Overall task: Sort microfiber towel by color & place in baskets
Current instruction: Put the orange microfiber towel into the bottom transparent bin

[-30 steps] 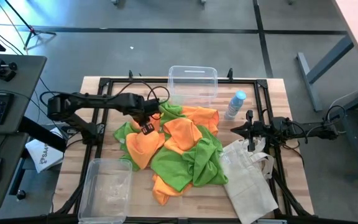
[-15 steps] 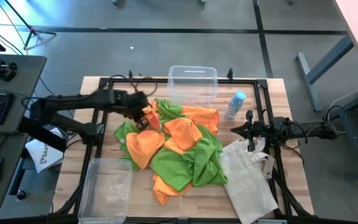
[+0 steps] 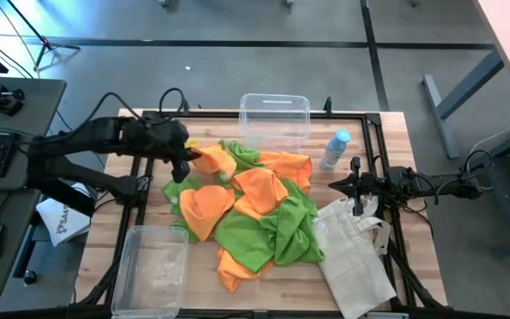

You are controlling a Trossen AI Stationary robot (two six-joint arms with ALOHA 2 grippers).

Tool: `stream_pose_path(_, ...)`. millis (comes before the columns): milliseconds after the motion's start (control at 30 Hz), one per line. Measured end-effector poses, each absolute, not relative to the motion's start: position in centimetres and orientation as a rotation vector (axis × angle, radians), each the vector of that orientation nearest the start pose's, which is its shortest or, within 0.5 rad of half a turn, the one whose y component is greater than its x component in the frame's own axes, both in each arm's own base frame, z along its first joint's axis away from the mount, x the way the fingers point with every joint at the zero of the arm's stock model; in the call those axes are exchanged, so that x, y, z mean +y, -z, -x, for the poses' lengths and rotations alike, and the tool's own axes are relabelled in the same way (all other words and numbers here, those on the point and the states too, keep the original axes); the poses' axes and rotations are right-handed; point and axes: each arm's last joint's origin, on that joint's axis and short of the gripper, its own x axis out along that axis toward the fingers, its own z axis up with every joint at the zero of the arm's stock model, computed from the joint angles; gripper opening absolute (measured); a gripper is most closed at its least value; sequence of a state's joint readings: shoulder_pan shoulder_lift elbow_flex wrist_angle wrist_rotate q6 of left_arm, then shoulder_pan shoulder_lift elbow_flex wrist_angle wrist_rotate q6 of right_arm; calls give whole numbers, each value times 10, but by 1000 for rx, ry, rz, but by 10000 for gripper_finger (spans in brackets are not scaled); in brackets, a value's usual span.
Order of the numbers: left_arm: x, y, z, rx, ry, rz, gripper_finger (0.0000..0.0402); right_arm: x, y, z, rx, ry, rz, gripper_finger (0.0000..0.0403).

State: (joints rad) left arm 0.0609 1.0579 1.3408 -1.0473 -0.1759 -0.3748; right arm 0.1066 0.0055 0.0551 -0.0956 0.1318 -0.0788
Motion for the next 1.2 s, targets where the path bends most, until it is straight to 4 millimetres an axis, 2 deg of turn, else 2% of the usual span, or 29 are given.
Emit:
stream_pose_path(133,-2,-420,-182,685,-339,355,0,6,-173,-94,47,24,85,0)
stream_pose_path(367,-25,-469,-185,621,-318,250,0,6,-173,-94,46,24,85,0)
stream_pose_path(500,-31,-497,-178,610,-289,236,0,6,-173,-94,47,24,85,0)
stream_pose_path(633,-34,-518,-162,618,-251,219,0,6,-173,-94,47,24,84,0)
stream_pose_path(733,-38,-529,-150,629,-196,216,0,6,-172,-94,47,23,85,0)
stream_pose_path(900,-45,-546,-132,583,-3,283,0,6,-173,-94,46,24,85,0)
stream_pose_path(967,-48,-546,-124,599,62,319,0,6,-173,-94,46,23,84,0)
stream_pose_path(1200,-63,-546,-115,673,234,438,0,6,-173,-94,46,23,85,0)
